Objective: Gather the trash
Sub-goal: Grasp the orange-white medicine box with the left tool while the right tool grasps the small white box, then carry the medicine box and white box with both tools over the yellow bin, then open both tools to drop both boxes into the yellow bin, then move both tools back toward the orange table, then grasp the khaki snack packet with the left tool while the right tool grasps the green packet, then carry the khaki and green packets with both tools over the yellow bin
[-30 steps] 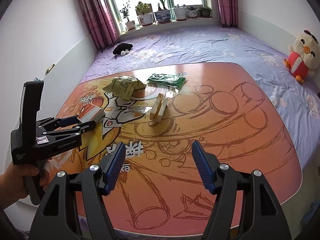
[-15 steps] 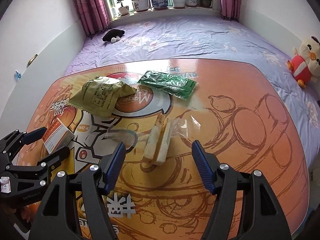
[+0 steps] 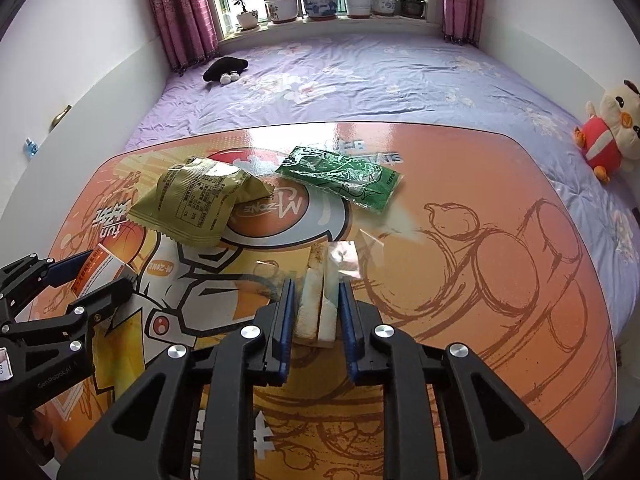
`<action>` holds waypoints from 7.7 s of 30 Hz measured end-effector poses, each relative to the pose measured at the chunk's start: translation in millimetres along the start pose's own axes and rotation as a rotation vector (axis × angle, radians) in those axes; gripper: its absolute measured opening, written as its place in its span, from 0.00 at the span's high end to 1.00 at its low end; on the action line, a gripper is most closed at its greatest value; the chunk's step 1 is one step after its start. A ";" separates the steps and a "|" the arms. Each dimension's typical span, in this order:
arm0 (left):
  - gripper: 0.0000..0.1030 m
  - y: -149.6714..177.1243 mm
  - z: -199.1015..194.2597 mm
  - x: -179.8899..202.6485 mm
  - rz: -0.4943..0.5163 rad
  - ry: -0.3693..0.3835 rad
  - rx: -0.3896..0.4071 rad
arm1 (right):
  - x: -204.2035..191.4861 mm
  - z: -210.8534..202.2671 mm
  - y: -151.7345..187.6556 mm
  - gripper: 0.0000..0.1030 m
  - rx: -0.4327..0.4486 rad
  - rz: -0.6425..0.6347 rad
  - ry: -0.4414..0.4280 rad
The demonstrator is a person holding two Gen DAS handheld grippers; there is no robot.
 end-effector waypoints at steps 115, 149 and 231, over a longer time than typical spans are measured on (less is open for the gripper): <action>0.28 233.5 -22.4 605.8 1.135 0.546 -0.108 | 375.0 -169.8 503.4 0.51 0.036 0.744 0.238; 0.28 104.0 -160.3 262.4 0.499 0.451 0.052 | 133.3 -291.5 262.3 0.51 0.249 0.309 0.157; 0.59 -71.5 23.2 53.3 -0.070 -0.008 -0.113 | 52.1 17.4 -49.7 0.69 -0.160 -0.292 -0.293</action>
Point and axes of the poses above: each gripper's, at about its wrist camera, not at the fingertips, and z roughly the way its jaws point, x to its right, y to its underside, the point moved 1 cm from there along z, roughly the way its jaws point, and after that the axes turned 10 degrees about -y, right-handed, at the moved point
